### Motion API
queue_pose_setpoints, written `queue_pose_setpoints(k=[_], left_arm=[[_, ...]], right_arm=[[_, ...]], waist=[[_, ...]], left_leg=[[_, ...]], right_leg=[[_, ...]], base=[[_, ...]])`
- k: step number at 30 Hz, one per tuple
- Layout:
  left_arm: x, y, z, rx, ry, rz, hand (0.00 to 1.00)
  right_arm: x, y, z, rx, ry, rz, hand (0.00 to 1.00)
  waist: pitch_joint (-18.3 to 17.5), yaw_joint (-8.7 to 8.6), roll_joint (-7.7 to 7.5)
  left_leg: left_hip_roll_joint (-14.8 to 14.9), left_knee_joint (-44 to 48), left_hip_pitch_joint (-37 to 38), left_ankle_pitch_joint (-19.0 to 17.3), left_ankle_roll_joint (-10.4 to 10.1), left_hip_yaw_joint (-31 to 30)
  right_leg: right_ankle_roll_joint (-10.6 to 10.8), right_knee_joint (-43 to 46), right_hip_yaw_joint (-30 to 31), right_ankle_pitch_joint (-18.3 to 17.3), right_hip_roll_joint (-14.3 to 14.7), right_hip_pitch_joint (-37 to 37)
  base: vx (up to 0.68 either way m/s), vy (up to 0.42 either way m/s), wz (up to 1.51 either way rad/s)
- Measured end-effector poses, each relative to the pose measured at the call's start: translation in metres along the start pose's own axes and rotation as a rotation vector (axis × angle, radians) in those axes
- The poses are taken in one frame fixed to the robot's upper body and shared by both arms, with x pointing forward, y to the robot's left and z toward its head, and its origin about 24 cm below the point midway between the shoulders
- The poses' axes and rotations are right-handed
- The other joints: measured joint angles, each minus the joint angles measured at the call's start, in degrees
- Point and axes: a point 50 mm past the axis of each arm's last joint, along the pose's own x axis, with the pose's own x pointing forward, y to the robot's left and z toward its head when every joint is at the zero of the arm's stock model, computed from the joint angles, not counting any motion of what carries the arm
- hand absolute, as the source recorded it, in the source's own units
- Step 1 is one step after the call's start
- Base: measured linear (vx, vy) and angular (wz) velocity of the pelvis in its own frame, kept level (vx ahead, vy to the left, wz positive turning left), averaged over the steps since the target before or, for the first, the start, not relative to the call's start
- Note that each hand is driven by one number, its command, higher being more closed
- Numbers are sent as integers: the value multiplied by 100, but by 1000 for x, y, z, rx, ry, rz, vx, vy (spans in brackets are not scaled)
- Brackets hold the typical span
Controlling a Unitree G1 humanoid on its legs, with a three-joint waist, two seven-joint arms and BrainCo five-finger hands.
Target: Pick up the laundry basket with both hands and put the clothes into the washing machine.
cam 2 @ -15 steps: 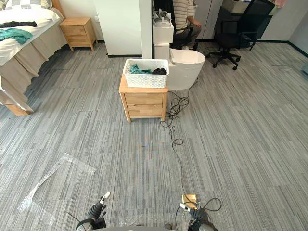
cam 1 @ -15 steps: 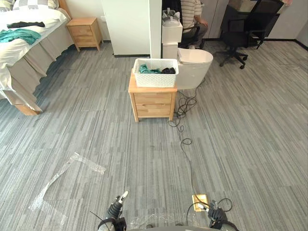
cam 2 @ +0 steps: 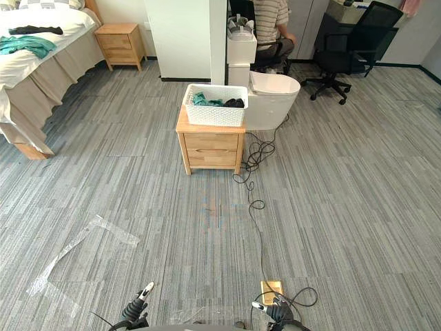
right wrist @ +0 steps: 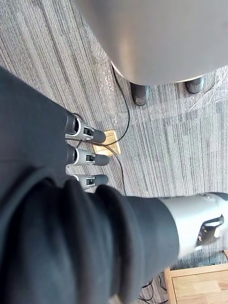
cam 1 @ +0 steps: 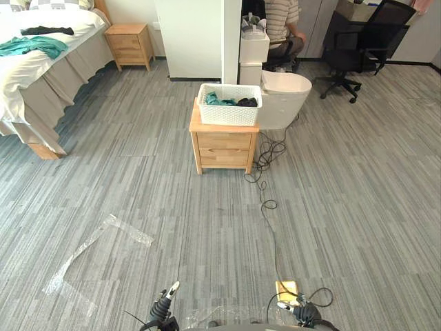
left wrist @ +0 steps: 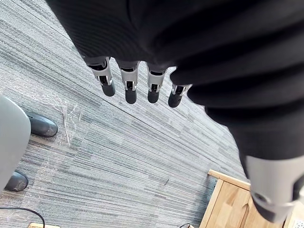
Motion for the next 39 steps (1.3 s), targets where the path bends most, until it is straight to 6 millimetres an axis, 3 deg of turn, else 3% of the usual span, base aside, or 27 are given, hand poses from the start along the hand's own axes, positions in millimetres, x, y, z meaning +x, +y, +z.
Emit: queue_pose_setpoints(k=[31,34,36,37,39], left_arm=[[1,-1,3,-8,-6,-2,0],[1,0,4,-8,-7,2,0],[3,5,11,-10,-25,15,0],[5,6,16,-28,-41,21,0],[6,4,23,-62,-72,19,0]], right_arm=[[1,2,2,-26,4,11,0],[2,3,2,-25,9,13,0],[3,6,5,-24,2,21,0],[4,7,11,-24,-15,24,0],[5,4,15,-31,-26,18,0]], waist=[[34,1,-48],[57,-2,-75],[225,12,-121],[395,5,-118],[585,30,-43]], left_leg=[[-2,84,-101,-5,-9,-136],[4,160,-154,-41,-87,-219],[42,1121,-516,-499,-365,-212],[119,2033,-855,-751,-593,-111],[287,3623,-1539,-685,-731,203]], right_leg=[[23,-16,-169,-23,-10,-12],[-40,-11,-290,-65,1,15],[-111,37,-333,-177,9,138],[-247,107,-355,-305,35,200],[-362,254,-347,-419,49,301]], base=[[-8,-3,3],[-11,-27,19],[-7,-57,17],[-54,-58,14],[-79,-46,0]])
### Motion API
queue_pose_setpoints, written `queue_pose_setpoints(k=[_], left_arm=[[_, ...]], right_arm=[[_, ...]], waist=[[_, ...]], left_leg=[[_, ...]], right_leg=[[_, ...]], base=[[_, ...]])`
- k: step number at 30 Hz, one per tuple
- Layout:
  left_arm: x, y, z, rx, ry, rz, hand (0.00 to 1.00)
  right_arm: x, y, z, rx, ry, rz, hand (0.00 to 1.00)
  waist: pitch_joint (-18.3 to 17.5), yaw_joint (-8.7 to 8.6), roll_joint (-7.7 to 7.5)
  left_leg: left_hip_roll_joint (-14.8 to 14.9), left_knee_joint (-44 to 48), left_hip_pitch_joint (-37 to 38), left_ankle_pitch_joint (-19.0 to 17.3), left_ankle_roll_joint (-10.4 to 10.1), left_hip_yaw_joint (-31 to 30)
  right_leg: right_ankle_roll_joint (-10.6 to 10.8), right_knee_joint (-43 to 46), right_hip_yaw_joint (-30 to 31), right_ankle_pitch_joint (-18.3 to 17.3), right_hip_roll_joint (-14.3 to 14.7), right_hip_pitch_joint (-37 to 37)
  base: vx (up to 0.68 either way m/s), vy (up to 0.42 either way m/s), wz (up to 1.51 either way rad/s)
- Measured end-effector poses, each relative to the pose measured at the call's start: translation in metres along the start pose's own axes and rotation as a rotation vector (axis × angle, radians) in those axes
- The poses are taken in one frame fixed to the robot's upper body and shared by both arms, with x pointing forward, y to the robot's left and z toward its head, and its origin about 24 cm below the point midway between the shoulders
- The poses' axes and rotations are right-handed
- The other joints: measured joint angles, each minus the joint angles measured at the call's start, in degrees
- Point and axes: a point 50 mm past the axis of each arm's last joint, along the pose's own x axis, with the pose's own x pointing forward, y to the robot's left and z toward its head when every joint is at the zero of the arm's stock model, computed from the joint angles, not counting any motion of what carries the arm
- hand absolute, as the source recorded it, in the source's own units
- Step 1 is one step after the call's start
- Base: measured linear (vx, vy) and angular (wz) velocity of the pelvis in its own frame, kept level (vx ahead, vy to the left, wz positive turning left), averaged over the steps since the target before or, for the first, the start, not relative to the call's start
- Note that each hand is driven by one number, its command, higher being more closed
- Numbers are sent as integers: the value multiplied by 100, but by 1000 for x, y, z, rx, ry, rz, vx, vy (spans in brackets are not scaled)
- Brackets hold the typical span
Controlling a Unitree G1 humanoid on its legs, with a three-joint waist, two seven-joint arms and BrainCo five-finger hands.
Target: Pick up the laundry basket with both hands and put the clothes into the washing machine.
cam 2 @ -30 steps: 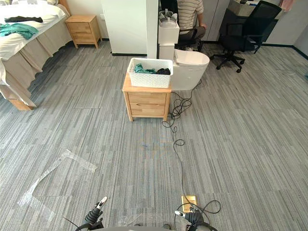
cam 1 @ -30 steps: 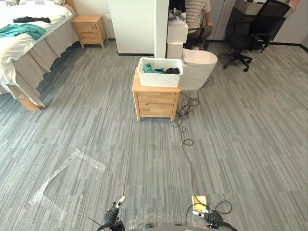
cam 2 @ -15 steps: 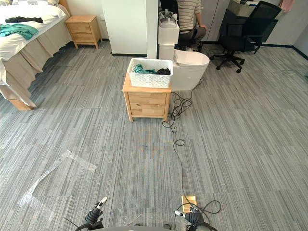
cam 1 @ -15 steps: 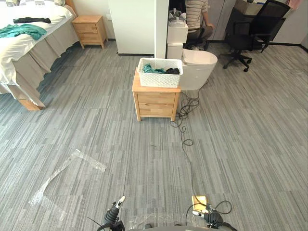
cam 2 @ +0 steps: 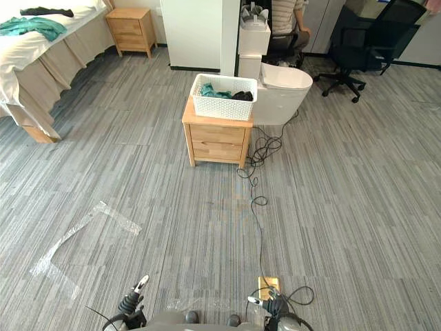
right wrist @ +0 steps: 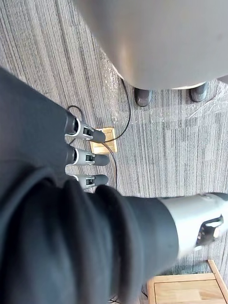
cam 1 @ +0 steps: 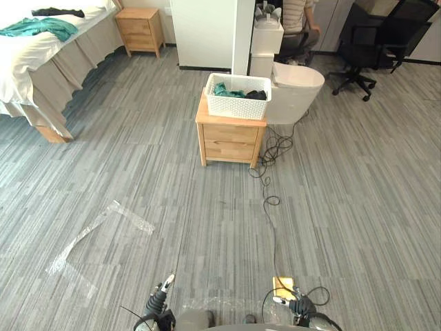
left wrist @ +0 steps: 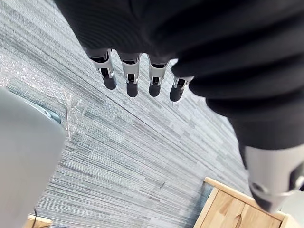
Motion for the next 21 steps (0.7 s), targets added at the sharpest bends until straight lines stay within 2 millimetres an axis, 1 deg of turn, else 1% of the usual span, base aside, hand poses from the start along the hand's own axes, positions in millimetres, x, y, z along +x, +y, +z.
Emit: queue_pose_setpoints(k=[1,3,4,5,6,7,8,9,10,11,12,13,14,15,16,17,18,19,20,21], left_arm=[[0,-2,2,-17,-9,-2,0],[0,-4,0,-20,-5,-6,0],[0,-8,0,-25,-6,-14,0],[0,-9,0,-27,-9,-17,0],[0,-11,1,-30,-14,-21,0],[0,-11,1,-31,-13,-22,0],[0,-11,0,-31,-11,-21,0],[-1,-10,-2,-32,-6,-20,0],[-2,-10,-3,-34,-3,-19,0],[-2,-4,-3,-37,-1,-5,0],[-3,-3,-4,-40,-1,-1,0],[-2,-1,-2,-44,-5,6,0],[-2,3,-1,-47,-2,19,0],[-2,6,-1,-36,3,22,0],[-2,7,-2,-33,7,23,0],[-4,8,-4,-37,12,24,0],[-4,8,-4,-38,11,25,0],[-3,8,-3,-39,9,24,0],[-3,7,-1,-48,2,22,0],[-1,2,1,-65,-4,14,0]], right_arm=[[1,-5,3,-9,-6,-11,0],[2,-14,10,-27,-17,-32,0],[2,-20,11,-35,-17,-47,0],[2,-22,11,-37,-15,-54,0],[2,-28,11,-43,-5,-69,0],[1,-31,10,-45,5,-78,0],[1,-32,9,-45,9,-81,0],[1,-33,8,-41,15,-84,0],[1,-33,8,-39,17,-84,0],[-3,-34,-5,1,45,-94,0],[-4,-31,-9,14,56,-90,0],[-4,-29,-10,33,56,-85,0],[-3,-27,-7,77,42,-88,0],[-3,-28,-8,114,41,-97,0],[-3,-29,-8,120,42,-101,0],[-3,-30,-7,123,34,-105,0],[-3,-30,-5,123,23,-102,0],[-3,-29,-3,124,14,-101,0],[-2,-29,2,125,0,-99,0],[-1,-29,7,131,-21,-101,0]], waist=[[105,34,10],[136,44,145],[169,51,224],[177,83,249],[178,156,274],[179,159,285],[167,163,303],[132,174,361],[119,197,379],[-64,315,207],[-139,326,63],[-150,309,-11],[-102,249,-120],[-66,183,-163],[-39,145,-121],[-15,113,-67],[-14,120,-51],[-7,123,-28],[19,124,20],[67,110,117]], left_leg=[[198,800,-392,11,21,279],[392,1057,-719,-190,296,619],[412,688,-873,-210,330,739],[395,363,-922,-203,333,761],[354,-385,-981,-133,273,753],[312,-1121,-992,-29,110,660],[310,-1407,-984,18,36,651],[365,-1618,-968,39,5,536],[394,-1570,-971,26,28,465],[180,-1264,-974,139,457,460],[46,-1186,-959,125,505,488],[-40,-1055,-916,27,649,509],[-160,-896,-681,-201,804,547],[-222,-784,-321,-414,947,529],[-232,-776,-102,-530,993,498],[-246,-995,547,-709,1037,418],[-243,-1246,889,-718,1043,376],[-223,-1427,1105,-718,1042,354],[-176,-1661,1386,-716,1040,326],[-79,-1854,1651,-716,1040,275]], right_leg=[[-37,105,28,-102,5,71],[-46,211,100,-209,-58,79],[-22,286,178,-291,-143,40],[3,338,224,-332,-201,-24],[87,419,310,-411,-325,-142],[198,423,382,-486,-419,-149],[236,428,417,-535,-444,-161],[328,546,520,-707,-452,-224],[361,704,567,-849,-467,-238],[589,1634,717,-1524,-794,-540],[787,2292,743,-1691,-904,-735],[874,3071,764,-1770,-1033,-1004],[1129,4618,968,-1464,-1196,-1517],[1270,5881,1004,-990,-1243,-1833],[1214,6385,938,-914,-1263,-1914],[932,7140,587,-923,-1305,-2037],[779,7187,340,-985,-1302,-2141],[683,7069,177,-1054,-1278,-2229],[539,6695,-39,-1173,-1194,-2356],[458,5954,-240,-1342,-1053,-2549]], base=[[-25,-25,-16],[74,59,-16],[114,94,-20],[220,175,-36],[254,172,-40],[324,215,-38],[353,216,-32],[313,205,-31],[539,329,-52],[482,274,-46],[499,248,-36],[511,201,-7],[640,212,14],[646,203,19],[572,123,24],[576,83,14],[563,59,13],[440,15,8],[535,-33,10],[538,-48,15]])
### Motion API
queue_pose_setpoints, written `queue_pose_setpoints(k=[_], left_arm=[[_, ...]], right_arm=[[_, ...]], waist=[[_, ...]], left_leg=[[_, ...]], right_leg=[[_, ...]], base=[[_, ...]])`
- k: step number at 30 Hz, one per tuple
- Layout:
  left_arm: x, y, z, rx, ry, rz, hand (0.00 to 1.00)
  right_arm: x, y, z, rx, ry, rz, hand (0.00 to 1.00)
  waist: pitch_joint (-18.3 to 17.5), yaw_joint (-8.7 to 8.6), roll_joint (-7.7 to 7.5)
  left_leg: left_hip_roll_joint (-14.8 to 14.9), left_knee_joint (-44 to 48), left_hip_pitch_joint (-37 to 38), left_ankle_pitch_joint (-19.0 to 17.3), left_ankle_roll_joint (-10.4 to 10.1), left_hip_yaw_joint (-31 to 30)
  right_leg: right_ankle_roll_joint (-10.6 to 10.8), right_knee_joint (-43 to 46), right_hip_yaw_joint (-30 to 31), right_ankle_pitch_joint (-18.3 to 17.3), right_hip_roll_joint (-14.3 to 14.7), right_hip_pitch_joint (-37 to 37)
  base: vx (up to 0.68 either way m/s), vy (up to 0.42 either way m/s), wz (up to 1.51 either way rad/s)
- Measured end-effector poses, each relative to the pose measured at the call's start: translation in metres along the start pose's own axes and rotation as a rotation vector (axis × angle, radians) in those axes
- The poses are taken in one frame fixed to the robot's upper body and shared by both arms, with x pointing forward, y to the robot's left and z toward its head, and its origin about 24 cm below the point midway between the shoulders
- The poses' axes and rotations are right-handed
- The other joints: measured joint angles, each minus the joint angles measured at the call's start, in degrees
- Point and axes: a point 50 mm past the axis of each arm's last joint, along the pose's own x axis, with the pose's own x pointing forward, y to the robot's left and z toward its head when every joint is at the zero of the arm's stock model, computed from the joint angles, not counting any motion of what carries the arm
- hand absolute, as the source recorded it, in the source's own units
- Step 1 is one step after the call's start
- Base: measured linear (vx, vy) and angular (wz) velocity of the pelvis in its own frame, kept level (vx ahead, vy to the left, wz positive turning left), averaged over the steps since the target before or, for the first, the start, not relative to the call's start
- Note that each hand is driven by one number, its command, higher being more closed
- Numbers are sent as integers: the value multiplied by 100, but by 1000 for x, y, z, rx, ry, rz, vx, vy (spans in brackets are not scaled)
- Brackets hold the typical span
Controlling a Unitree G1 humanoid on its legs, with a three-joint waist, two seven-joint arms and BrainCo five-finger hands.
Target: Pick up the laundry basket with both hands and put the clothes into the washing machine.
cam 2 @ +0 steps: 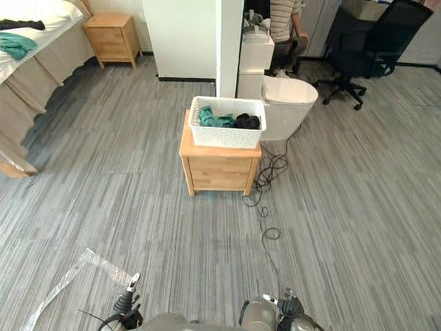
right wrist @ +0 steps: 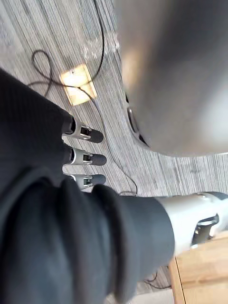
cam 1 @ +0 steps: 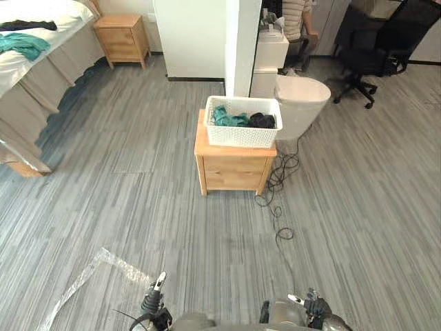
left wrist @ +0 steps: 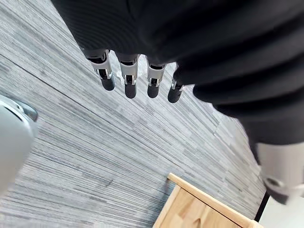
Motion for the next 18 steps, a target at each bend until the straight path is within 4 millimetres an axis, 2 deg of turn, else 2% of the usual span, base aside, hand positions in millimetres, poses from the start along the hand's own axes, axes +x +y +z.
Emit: queue_pose_setpoints(k=[2,3,4,5,6,7,8,9,10,11,12,13,14,15,17,18], left_arm=[[2,-8,3,-18,-8,-17,0],[3,-13,4,-28,-12,-26,0],[4,-16,5,-37,-16,-31,0],[4,-15,6,-41,-20,-28,0],[3,-11,4,-47,-17,-13,0],[1,-6,1,-65,-11,8,0],[0,-5,-3,-83,-3,18,0],[-3,-10,-12,-118,19,19,0],[-7,-12,-21,-153,39,30,0],[-7,-12,-23,-175,42,39,0],[-7,-9,-22,-188,40,52,0],[-8,-7,-23,-186,43,56,0],[-8,-6,-24,-184,45,58,0],[-9,-3,-25,-176,47,61,0],[-7,3,-17,-135,24,55,0],[-7,2,-15,-133,15,50,0]], right_arm=[[1,-1,9,14,-38,-2,0],[1,-2,14,21,-58,-4,0],[1,-3,13,37,-56,-7,0],[0,-3,10,50,-48,-12,0],[-2,-3,1,63,-21,-16,0],[-3,-5,-6,74,0,-21,0],[-5,-5,-11,89,13,-26,0],[-6,-14,-14,97,17,-52,0],[-6,-19,-12,98,10,-65,0],[-6,-19,-11,104,8,-67,0],[-6,-21,-12,109,9,-77,0],[-6,-23,-12,105,12,-81,0],[-6,-22,-11,105,10,-78,0],[-6,-19,-13,106,15,-70,0],[-6,-17,-13,113,14,-66,0],[-6,-17,-11,119,7,-66,0]], waist=[[75,-83,125],[109,-145,178],[109,-143,155],[98,-139,105],[36,-138,-27],[-15,-153,-99],[-59,-160,-126],[-116,-143,105],[-186,-149,262],[-177,-170,293],[-139,-156,357],[-70,-95,380],[-70,-92,436],[30,-96,292],[52,-98,140],[57,-94,140]], left_leg=[[148,-180,252,-1,1,-162],[248,-300,426,-1,0,-257],[291,-377,611,-23,-45,-289],[302,-366,670,-51,-191,-339],[302,-337,879,-175,-400,-541],[343,-269,1029,-254,-518,-709],[435,-123,1098,-250,-530,-854],[705,304,985,-185,-623,-988],[917,1142,565,54,-747,-1127],[966,1707,273,298,-744,-1237],[1107,2886,-273,1143,-785,-1349],[1343,4158,-775,1165,-864,-1293],[1422,4677,-933,1081,-805,-1234],[1468,5319,-1243,853,-755,-1070],[1457,5308,-1782,565,-712,-625],[1456,5091,-1924,512,-698,-531]], right_leg=[[-33,-1428,-80,28,155,-293],[71,-2560,71,354,216,-441],[195,-3656,299,850,247,-461],[249,-4162,459,1125,224,-452],[264,-4423,749,1377,154,-456],[204,-4170,864,1857,155,-485],[88,-3764,851,2033,202,-500],[-57,-3374,708,1753,357,-491],[-184,-3197,491,1479,469,-436],[-234,-3131,397,1330,508,-369],[-367,-3187,260,1143,655,-78],[-497,-3398,188,1056,873,349],[-533,-3528,160,1032,962,602],[-565,-3820,130,1012,1040,1146],[-596,-4340,134,962,1018,1803],[-588,-4466,137,951,1014,1920]], base=[[524,-77,36],[635,-156,57],[426,-118,58],[669,-268,62],[620,-334,67],[747,-415,76],[639,-377,68],[617,-341,55],[610,-338,44],[606,-357,36],[576,-349,22],[561,-319,8],[522,-250,-5],[476,-217,-1],[437,-219,4],[303,-132,0]])
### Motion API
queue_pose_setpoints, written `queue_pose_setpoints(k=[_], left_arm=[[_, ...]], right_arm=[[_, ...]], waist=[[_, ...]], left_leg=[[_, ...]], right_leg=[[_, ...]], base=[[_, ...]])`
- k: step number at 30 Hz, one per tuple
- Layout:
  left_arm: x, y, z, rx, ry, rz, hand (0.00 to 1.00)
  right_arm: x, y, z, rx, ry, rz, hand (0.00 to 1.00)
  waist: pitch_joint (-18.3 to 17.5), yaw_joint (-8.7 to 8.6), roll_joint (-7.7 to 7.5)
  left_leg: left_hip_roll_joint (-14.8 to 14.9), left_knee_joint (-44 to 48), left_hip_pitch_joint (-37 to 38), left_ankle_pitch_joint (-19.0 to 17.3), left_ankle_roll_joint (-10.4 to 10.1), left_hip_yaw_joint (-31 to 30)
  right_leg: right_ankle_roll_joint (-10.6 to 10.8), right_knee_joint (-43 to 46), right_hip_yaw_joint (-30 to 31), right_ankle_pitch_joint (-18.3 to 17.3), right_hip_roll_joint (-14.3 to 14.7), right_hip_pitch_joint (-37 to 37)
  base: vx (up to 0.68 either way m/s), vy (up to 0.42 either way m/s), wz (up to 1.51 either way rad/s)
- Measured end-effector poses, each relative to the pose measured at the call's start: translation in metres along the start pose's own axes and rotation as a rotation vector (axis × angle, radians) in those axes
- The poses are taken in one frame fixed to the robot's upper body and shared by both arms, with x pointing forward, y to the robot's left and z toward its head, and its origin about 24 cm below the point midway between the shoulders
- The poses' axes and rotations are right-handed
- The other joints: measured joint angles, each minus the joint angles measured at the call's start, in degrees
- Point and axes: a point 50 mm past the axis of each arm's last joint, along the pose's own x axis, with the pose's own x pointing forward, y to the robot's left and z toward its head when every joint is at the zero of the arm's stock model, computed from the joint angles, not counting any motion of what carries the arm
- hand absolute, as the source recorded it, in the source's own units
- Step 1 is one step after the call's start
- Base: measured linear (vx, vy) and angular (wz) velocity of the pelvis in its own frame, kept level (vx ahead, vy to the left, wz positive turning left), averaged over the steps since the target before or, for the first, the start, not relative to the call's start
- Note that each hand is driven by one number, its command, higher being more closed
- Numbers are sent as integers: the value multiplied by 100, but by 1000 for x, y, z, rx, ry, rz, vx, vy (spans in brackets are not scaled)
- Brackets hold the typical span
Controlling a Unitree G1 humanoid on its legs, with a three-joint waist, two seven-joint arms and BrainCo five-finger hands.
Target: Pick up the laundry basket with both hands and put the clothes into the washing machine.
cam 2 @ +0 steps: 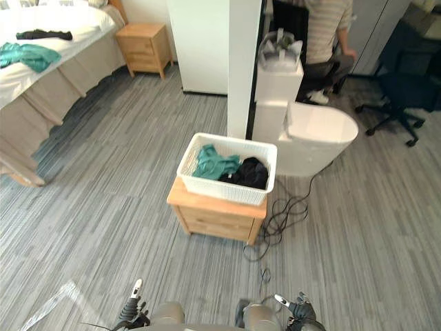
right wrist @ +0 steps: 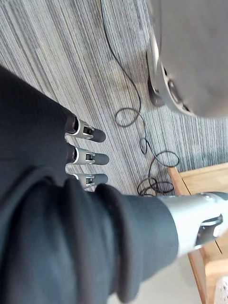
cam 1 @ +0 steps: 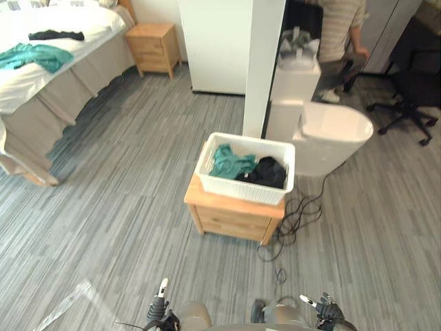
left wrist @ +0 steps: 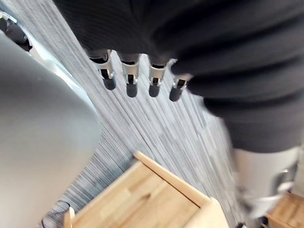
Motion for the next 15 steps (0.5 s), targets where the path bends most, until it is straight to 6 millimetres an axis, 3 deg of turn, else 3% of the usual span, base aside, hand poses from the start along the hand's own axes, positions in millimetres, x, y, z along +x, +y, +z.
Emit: queue_pose_setpoints(k=[4,5,6,8,10,11,14,15], left_arm=[[1,-11,7,-30,-36,-39,0],[0,-15,7,-46,-39,-51,0],[0,-17,6,-68,-36,-53,0],[0,-16,6,-89,-39,-47,0],[-1,-8,14,-98,-73,-34,0],[-1,-6,14,-98,-73,-30,0],[-1,-3,23,-115,-107,-17,0],[-1,-2,34,-119,-151,-15,0]], right_arm=[[0,-4,24,199,-124,-47,0],[-1,-9,35,267,-179,-73,0],[-3,-15,46,330,-236,-107,0],[-6,-19,57,404,-297,-134,0],[-18,-17,81,496,-439,-137,0],[-21,-16,88,508,-473,-131,0],[-33,-1,128,535,-639,-75,0],[-37,-1,131,541,-660,-81,0]], waist=[[8,5,39],[-32,11,106],[-83,36,166],[-181,108,124],[-304,137,-238],[-329,145,-281],[-329,97,-265],[-340,114,-204]], left_leg=[[-442,-3452,-123,-61,-89,385],[-593,-4558,-35,65,-234,282],[-684,-5129,35,479,-176,146],[-807,-5144,115,894,-17,192],[-1043,-4781,135,521,148,480],[-1063,-4743,184,427,162,569],[-1065,-4854,766,169,337,874],[-1040,-4955,1035,115,335,1001]], right_leg=[[209,-295,2,-150,-182,334],[301,-308,21,-214,-196,330],[405,-266,50,-317,-187,320],[558,-108,187,-511,-315,324],[787,273,392,-776,-682,299],[800,453,511,-786,-711,220],[1010,2241,819,-724,-962,-497],[936,2347,654,-771,-1055,-596]], base=[[259,27,1],[295,182,-1],[271,196,-9],[308,212,-22],[358,197,-36],[326,165,-65],[265,156,-54],[286,100,-24]])
